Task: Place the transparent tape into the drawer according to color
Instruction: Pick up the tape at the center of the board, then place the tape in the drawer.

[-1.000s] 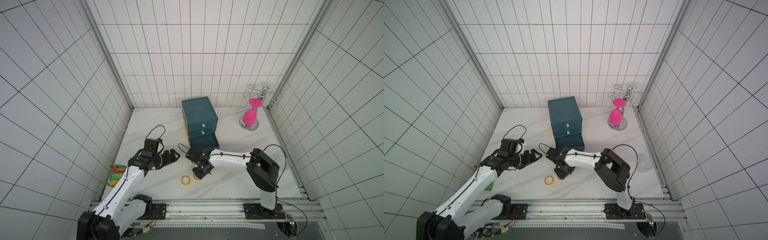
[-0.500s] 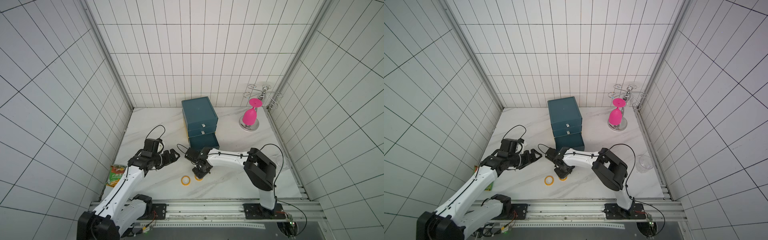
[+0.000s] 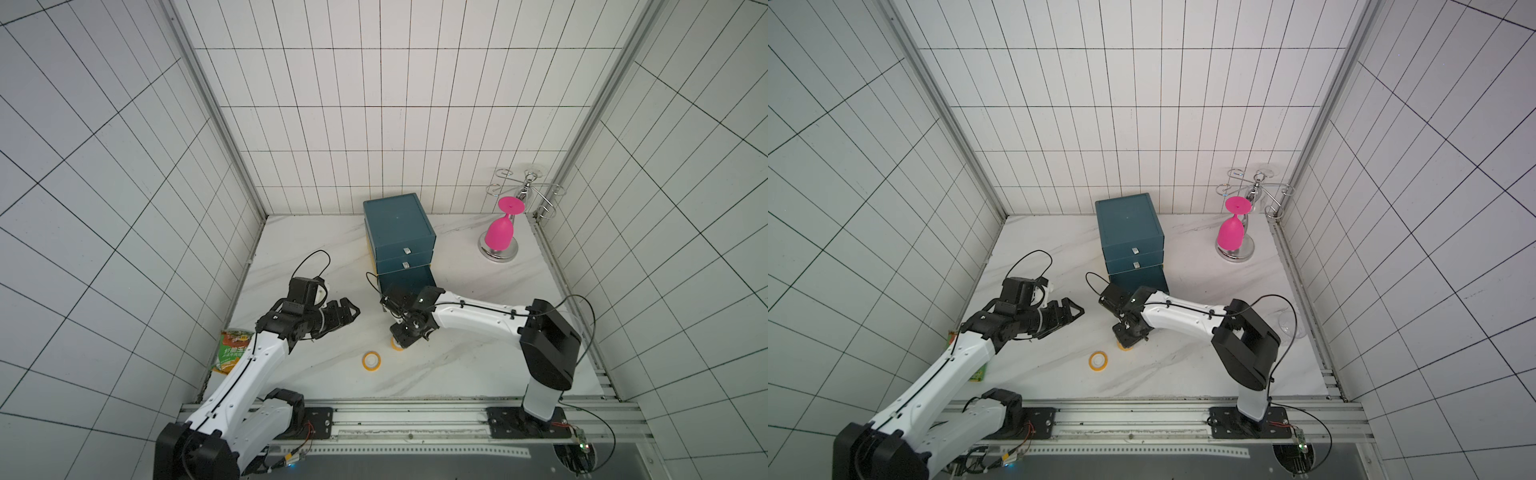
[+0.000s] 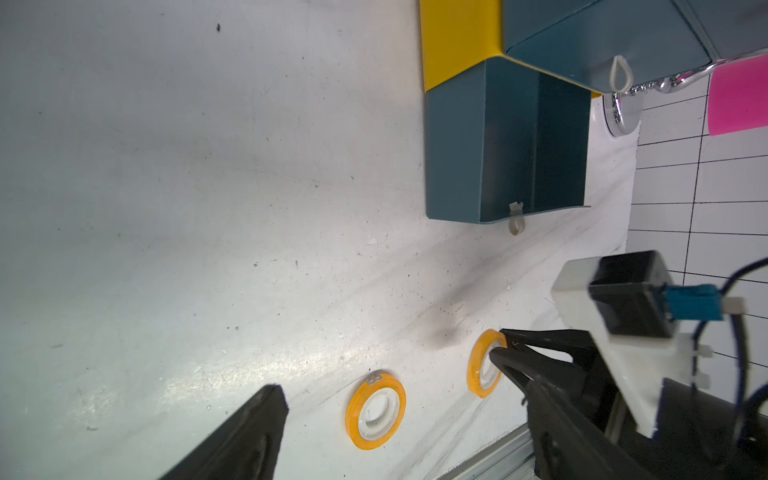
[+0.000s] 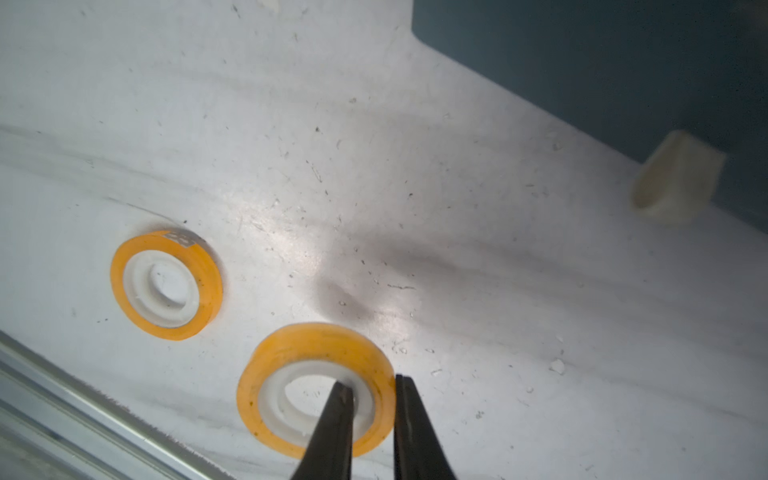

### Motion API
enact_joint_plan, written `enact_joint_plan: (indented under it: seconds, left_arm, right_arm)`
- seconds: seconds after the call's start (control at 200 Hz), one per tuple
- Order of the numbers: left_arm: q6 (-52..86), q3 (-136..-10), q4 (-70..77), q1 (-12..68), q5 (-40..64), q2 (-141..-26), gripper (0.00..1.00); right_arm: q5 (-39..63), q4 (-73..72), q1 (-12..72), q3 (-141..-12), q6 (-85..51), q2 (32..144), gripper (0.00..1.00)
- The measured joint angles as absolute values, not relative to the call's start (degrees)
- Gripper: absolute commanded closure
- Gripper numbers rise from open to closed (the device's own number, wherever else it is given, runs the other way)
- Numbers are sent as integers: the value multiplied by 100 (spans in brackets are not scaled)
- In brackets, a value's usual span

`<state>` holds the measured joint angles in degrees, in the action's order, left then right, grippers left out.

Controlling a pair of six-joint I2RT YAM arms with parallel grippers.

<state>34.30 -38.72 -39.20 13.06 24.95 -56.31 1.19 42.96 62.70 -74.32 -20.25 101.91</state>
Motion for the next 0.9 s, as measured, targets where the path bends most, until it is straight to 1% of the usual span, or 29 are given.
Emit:
enact_joint_plan:
  seconds: [0.185,0.425,0.9]
  left_arm:
    - [3430,-3872,-3920,1350,2488,-5653,7]
    - [3450,-3861,-3887,1734,2329,-5865,6]
    - [3485,-3802,-3835,2248,2021,-6149,7]
  right_arm:
    - [110,4272,6003,-7389,-2091,9791,100]
    - [91,4069,5435,-7387,-2143,9511,100]
    - [-10,3321,4421,-7397,-2193,9638,100]
